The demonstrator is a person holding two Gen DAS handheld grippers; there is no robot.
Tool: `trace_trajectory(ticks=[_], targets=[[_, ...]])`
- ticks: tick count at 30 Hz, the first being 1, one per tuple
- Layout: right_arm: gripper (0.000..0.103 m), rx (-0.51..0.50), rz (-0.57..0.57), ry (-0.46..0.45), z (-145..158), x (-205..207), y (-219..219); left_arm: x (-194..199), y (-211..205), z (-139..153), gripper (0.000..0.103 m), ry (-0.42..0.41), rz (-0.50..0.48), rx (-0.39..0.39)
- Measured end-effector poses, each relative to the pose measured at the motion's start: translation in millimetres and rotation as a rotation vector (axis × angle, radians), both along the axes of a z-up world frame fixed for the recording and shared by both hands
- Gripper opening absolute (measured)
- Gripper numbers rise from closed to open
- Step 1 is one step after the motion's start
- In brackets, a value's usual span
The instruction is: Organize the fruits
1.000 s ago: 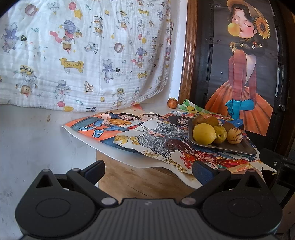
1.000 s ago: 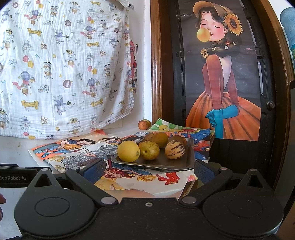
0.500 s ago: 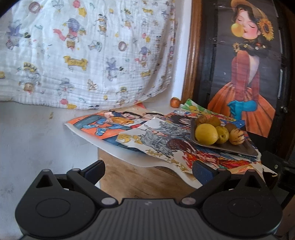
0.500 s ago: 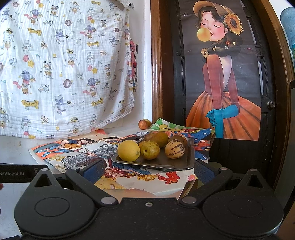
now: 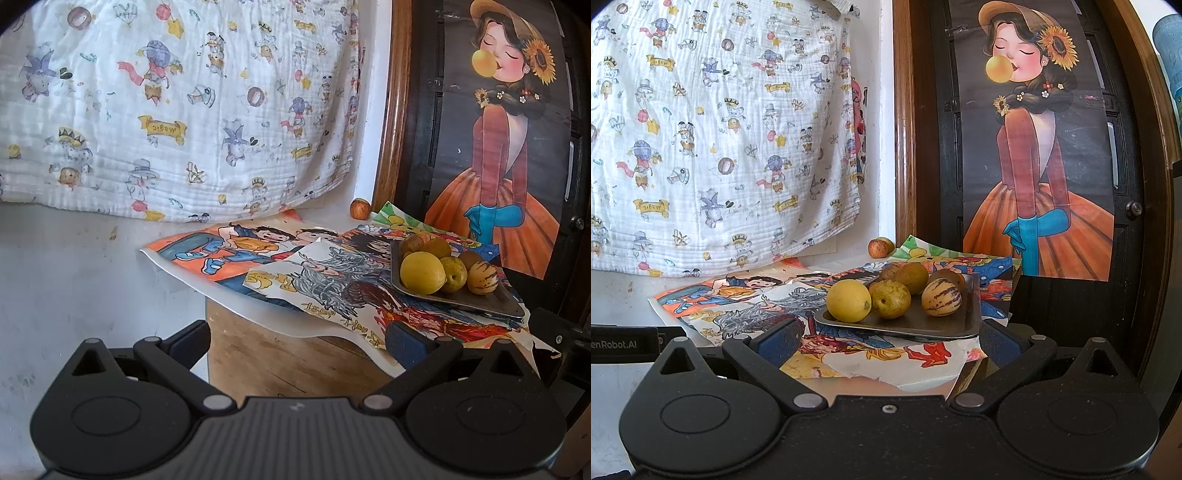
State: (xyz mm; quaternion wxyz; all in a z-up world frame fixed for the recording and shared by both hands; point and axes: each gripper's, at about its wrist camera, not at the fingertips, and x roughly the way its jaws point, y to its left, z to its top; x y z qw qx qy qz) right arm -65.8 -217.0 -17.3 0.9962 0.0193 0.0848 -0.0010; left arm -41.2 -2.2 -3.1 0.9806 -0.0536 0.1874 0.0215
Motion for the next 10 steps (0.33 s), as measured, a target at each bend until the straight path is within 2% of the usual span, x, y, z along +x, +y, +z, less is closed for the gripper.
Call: trace_trajectory(ticks=[10], targets=[[0.103,0.000,0.001,0.003,-2.7,0.2,-0.1,0.0,1.0,-1.5,0.103,0.006,-0.001,-0.007]])
